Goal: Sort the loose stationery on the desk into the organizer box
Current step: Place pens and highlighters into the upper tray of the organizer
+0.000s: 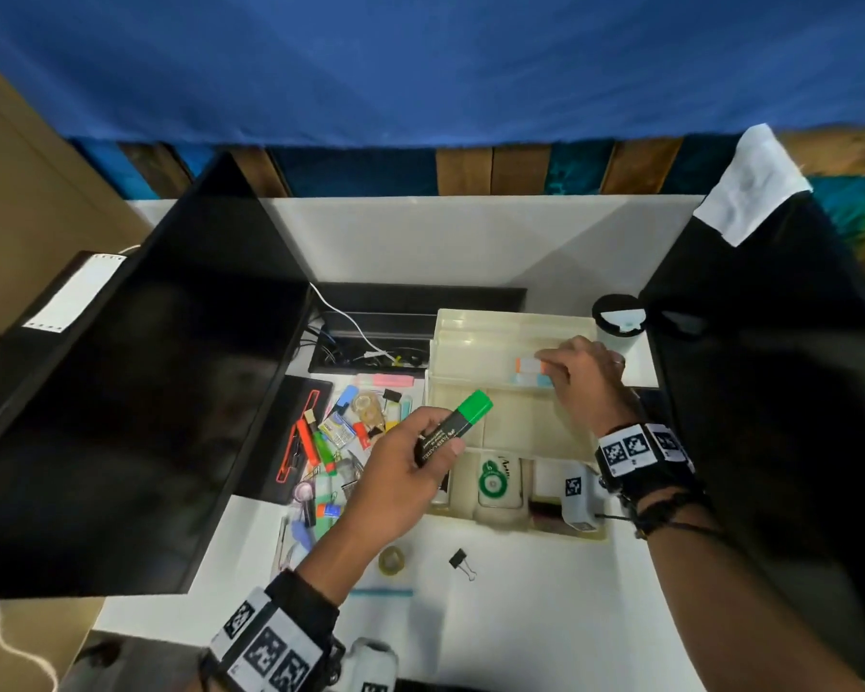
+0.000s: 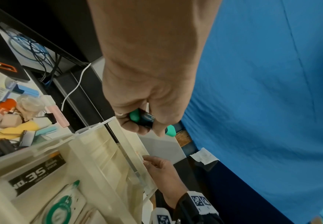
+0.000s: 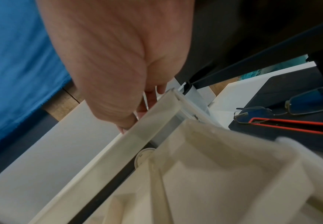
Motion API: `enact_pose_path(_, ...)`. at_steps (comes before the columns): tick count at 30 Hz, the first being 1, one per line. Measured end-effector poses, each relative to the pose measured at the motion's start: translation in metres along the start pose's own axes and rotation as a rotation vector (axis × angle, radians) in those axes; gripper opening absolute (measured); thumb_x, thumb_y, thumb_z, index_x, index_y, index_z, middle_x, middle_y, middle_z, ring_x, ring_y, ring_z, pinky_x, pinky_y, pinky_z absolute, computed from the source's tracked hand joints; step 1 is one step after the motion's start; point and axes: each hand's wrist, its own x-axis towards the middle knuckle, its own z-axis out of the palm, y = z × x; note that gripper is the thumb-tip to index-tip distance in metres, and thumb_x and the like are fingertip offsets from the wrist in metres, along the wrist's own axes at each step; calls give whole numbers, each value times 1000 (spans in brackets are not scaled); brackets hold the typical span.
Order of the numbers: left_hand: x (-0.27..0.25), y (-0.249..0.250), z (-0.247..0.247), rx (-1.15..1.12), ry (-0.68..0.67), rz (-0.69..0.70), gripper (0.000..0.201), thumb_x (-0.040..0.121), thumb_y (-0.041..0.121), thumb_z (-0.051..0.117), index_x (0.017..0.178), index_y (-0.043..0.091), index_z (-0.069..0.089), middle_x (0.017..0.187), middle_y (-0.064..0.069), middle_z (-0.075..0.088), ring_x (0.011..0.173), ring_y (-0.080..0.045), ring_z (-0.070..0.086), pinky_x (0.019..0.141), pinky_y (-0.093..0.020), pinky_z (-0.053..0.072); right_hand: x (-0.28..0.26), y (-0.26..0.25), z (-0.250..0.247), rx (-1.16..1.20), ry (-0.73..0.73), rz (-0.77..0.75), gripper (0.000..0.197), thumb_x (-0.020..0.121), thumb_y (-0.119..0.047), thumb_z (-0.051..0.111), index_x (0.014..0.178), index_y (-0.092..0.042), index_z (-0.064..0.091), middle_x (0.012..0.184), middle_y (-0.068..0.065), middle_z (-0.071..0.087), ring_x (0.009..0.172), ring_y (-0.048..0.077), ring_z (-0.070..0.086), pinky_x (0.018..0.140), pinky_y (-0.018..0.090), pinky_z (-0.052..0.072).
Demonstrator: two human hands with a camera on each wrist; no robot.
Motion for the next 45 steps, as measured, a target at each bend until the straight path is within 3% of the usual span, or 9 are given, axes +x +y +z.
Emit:
enact_pose_path(5,11,3,18,-121,1,-131,21,107,35,50,105,23,67,65,10,44,61,-9,42,58,-28,38,-45,-34,-21,351,137,9,19,97,-17,67,114,-23,74,113,-7,65,104,13,59,98,38,50)
enact_pose_path(9,15,5,41,-348,-226,-307,41,108,47,40,86,33,72,67,2,50,56,-11,43,56,-28,39,-111,-72,-17,971,-347,193,23,102,-36,64,113,-20,75,100,4,76,94,26,71,93,46,59)
enact_pose_path(13,18,-1,57,-145,-321,-320,51,109,50,35,94,17,70,75,-4,70,59,-15,60,59,-30,50,-133,-71,0,1336,-294,353,29,103,-26,63,105,3,68,72,19,63,63,32,58,75,53,54)
enact_pose_path(16,21,-7,59,22,-378,-367,60,108,54,35,104,8,74,87,-1,78,73,-13,71,73,-34,59,-132,-58,-1,1208,-186,433,24,101,-24,66,95,-2,72,77,15,68,70,27,62,72,41,51)
enact_pose_path(20,7,-24,45,242,-462,-290,31,98,57,50,97,35,72,118,10,70,110,-7,65,101,-36,53,-107,-28,-1,757,-99,546,20,99,-27,67,84,-16,73,77,0,75,72,16,69,70,38,58)
enact_pose_path(26,-31,-56,-1,299,-417,-342,30,99,48,62,126,35,67,106,18,65,85,-2,65,84,-27,55,-60,-11,21,248,-136,502,24,101,-31,58,92,-11,70,91,8,73,83,28,70,74,41,59)
enact_pose_path(33,-71,-92,-68,316,-226,-453,15,100,42,62,115,39,66,108,16,67,95,-8,66,94,-32,55,-49,-30,38,189,-15,472,24,100,-23,61,92,-3,72,95,18,73,84,35,68,72,36,51)
enact_pose_path(40,-94,-141,-109,443,-61,-486,10,98,35,65,102,28,69,101,9,69,83,-14,62,78,-30,53,-70,-37,42,99,109,396,24,97,-25,60,94,-3,72,98,23,72,89,40,65,78,42,52)
enact_pose_path(45,-97,-173,-115,459,-35,-504,5,92,38,66,94,35,63,99,10,69,88,-14,65,82,-35,56,-98,-103,47,172,173,68,10,94,-8,64,99,-7,73,98,15,69,81,28,64,75,27,46)
